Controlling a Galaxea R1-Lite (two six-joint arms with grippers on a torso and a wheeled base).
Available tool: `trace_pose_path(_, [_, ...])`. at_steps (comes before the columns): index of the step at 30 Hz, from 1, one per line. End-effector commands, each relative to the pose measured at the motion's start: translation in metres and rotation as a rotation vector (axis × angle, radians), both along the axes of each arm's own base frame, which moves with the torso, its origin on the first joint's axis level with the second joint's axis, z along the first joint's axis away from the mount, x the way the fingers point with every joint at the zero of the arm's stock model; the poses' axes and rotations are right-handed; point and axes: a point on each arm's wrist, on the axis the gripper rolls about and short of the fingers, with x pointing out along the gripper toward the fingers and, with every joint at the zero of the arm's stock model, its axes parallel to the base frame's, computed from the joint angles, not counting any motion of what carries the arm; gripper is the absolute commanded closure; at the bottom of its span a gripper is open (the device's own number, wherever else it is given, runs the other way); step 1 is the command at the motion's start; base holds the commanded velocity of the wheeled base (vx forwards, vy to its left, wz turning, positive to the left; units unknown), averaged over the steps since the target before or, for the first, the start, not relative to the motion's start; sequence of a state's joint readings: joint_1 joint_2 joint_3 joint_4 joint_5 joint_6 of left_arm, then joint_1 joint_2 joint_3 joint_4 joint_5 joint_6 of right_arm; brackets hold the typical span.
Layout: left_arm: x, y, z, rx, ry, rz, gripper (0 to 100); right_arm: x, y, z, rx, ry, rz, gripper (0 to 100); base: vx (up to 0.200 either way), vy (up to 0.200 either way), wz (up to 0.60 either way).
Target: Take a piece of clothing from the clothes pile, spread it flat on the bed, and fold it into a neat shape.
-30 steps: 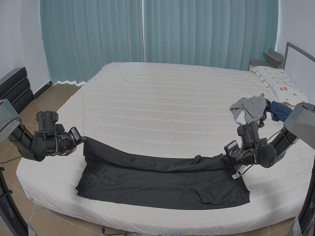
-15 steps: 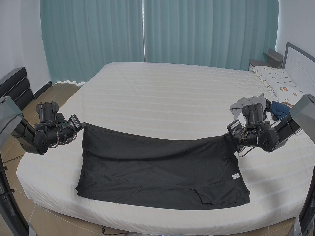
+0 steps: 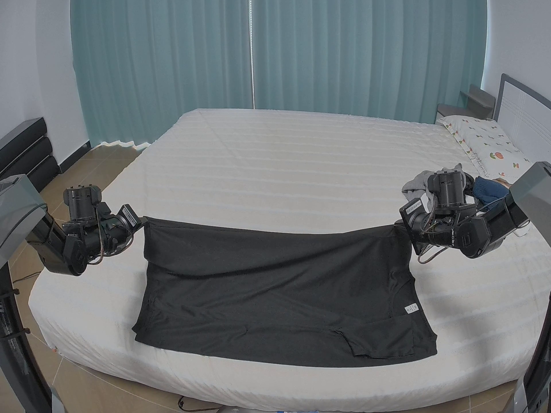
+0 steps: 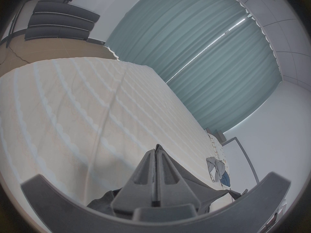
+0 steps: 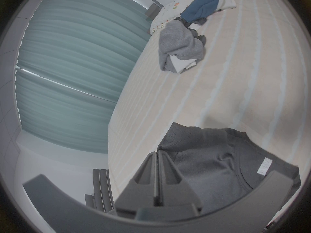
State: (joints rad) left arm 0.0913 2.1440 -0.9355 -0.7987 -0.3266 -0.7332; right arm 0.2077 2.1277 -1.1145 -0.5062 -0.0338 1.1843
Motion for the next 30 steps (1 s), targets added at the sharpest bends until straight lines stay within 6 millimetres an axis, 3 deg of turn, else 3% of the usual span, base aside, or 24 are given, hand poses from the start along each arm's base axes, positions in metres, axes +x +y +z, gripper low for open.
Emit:
trace_pose_path(1, [0.006,0.001,-0.009,-0.002,0.003,0.001,100,0.008,0.001,-0.002,-0.009,-0.012,0.004,100,0.000,0.000,0.00])
trace_pose_path(7, [0.009,0.002,-0.008,-0.015,-0.042,0.011,100,0.016,0.004,-0.016,-0.047,0.008,0.019,100,0.000,0.000,0.00])
trace_pose_path(17, [0.006,0.006,-0.022,-0.019,-0.005,0.053,100,0.009,0.001,-0.018,-0.073,0.062,0.032,100,0.000,0.000,0.00])
trace_pose_path(23, [-0.007,0.005,-0.034,0.031,0.046,0.030,100,-0.003,-0.001,-0.015,-0.084,0.137,0.046,100,0.000,0.000,0.00])
trace_pose_path(30, [-0.027,0.006,-0.049,0.174,0.094,-0.042,100,-0.031,-0.004,-0.020,-0.142,0.219,0.111,100,0.000,0.000,0.00])
